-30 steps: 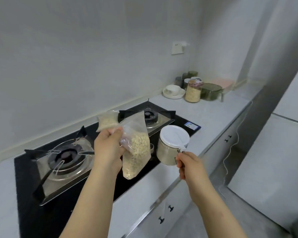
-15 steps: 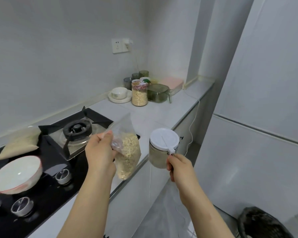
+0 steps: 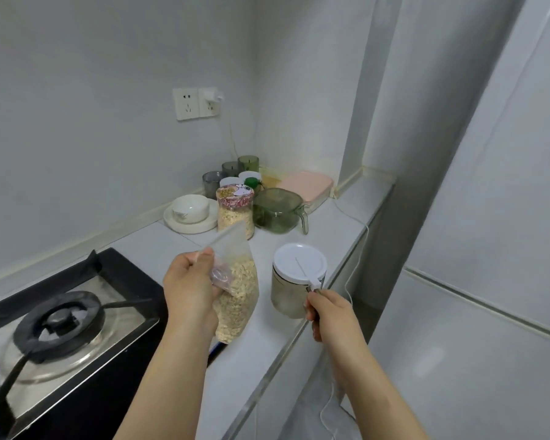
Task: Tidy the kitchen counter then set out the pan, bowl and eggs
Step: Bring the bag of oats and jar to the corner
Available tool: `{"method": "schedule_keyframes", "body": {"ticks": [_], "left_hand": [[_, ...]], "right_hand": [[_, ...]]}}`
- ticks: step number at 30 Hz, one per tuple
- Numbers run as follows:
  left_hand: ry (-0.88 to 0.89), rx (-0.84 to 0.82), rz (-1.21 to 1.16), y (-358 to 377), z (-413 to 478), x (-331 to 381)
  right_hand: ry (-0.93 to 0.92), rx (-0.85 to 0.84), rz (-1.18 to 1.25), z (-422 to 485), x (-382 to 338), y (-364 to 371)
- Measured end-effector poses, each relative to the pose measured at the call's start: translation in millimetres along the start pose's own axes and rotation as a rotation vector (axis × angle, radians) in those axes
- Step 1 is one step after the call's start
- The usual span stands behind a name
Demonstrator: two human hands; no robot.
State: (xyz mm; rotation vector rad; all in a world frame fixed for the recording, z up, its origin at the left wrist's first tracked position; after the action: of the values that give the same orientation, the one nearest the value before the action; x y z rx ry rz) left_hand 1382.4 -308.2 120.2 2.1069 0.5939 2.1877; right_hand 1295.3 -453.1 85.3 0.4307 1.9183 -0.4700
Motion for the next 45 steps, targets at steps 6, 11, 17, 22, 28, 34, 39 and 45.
{"method": "schedule_keyframes", "body": {"ticks": [6, 11, 17, 22, 28, 34, 39, 45], "left_hand": [[0.017, 0.003, 0.024, 46, 60, -7], [0.025, -0.027, 0.052, 67, 106, -16], [0.013, -0.162, 0.275, 92, 164, -42], [0.000, -0.092, 0.486, 112, 199, -74], [0.114, 0.195, 0.769, 133, 224, -88], [0.293, 0.366, 1.067, 165, 235, -77], [0.540, 0.160, 1.008, 224, 274, -45], [0.529, -0.276, 1.011, 279, 326, -44]], "right_hand": [[-0.014, 0.040, 0.005, 71, -42, 7], [-0.020, -0.004, 0.056, 127, -73, 12], [-0.048, -0.107, 0.084, 215, -111, 23], [-0.049, -0.189, 0.022, 292, -142, 27], [-0.031, -0.307, -0.033, 353, -168, 33], [-0.013, -0.383, -0.038, 386, -185, 40], [-0.024, -0.412, 0.010, 412, -206, 42], [-0.030, -0.434, 0.092, 445, -232, 37]]}}
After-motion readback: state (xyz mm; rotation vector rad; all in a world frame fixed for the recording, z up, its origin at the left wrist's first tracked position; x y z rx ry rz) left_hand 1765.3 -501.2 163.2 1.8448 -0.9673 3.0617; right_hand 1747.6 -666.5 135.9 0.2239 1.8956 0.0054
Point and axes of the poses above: each hand's wrist, its own z-axis towards the middle knuckle, its own y-axis out of the palm, x = y × z, the point moved 1 cm from there along z, towards the middle knuckle, and after that the axes turned 11 degrees about y, right-handed, at the moved point
